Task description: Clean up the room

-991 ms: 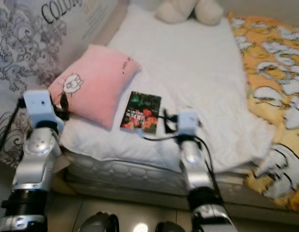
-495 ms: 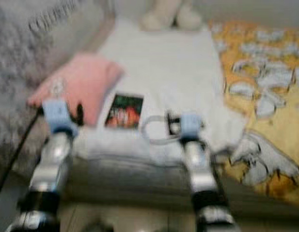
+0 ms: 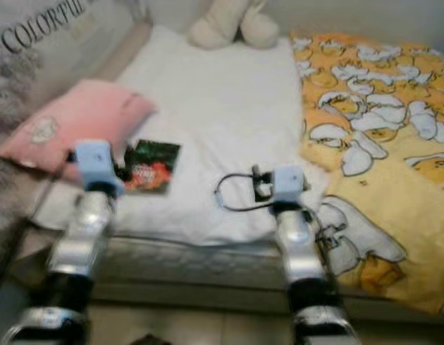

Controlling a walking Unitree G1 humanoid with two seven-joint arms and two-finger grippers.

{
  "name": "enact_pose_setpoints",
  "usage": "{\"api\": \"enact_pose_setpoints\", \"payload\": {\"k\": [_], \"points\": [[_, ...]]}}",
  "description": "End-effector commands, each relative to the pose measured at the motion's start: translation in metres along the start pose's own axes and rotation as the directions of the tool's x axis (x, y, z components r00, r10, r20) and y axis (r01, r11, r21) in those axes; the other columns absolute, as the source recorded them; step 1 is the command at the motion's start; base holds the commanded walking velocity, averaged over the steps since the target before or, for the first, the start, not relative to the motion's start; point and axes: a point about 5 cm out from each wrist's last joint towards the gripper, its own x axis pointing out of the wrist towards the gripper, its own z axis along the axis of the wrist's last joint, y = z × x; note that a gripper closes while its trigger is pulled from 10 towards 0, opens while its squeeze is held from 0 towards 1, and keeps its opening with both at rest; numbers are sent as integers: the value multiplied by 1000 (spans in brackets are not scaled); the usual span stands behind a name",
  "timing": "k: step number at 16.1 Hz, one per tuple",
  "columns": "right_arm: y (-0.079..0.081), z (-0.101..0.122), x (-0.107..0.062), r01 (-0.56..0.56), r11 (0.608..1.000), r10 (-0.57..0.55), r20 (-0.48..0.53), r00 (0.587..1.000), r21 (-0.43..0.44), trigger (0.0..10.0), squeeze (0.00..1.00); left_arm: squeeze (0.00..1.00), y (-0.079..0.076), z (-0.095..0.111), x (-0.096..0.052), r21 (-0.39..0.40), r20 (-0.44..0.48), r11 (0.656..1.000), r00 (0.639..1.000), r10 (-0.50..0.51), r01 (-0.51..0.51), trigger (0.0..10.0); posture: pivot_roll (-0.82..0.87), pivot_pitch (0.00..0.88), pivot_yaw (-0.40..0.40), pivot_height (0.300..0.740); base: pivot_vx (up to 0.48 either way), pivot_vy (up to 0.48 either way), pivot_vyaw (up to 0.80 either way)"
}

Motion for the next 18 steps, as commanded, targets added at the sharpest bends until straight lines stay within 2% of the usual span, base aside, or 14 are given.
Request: {"api": "enact_pose_setpoints", "payload": {"k": [1,7,11,12,14,15,17,18], "points": [[-9,3,0,19,1000,-18,14,1000,-18,10000,0,0,-8,0,0,-10,3,1000,1000,-19,19,10000,-45,0,31,740,259,-401,0],[-7,0,-3,9,1000,-9,3,1000,-29,10000,0,0,-15,-4,-9,-4,14,998,998,-57,57,10000,-50,0,34,740,258,-402,0],[-3,-5,-5,-17,999,16,-18,1000,-27,10000,0,0,-8,-6,-10,1,9,999,999,-37,37,10000,-44,0,35,740,86,-83,-147],[-1,-6,-8,-26,999,25,-19,1000,-22,10000,0,0,-5,-9,-10,7,-10,999,999,-48,48,10000,-42,0,33,740,0,0,-513],[-5,-14,-15,-19,999,18,-45,999,-29,10000,0,0,-4,-26,-10,43,-123,994,988,-97,103,10000,-42,0,28,740,0,0,-503],[-7,-16,-18,-14,999,12,-52,999,-33,10000,0,0,-2,-30,-10,40,-141,994,985,-98,105,10000,-46,9,22,740,0,0,-506],[-19,-34,-40,-8,998,1,-113,994,-56,10000,0,0,4,-47,-8,16,-245,997,967,-70,76,10000,-68,56,12,740,0,0,-497],[-21,-36,-44,-9,998,2,-118,993,-59,10000,0,0,5,-49,-9,1,-257,998,965,-60,63,10000,-73,62,11,740,0,0,-494]]}}
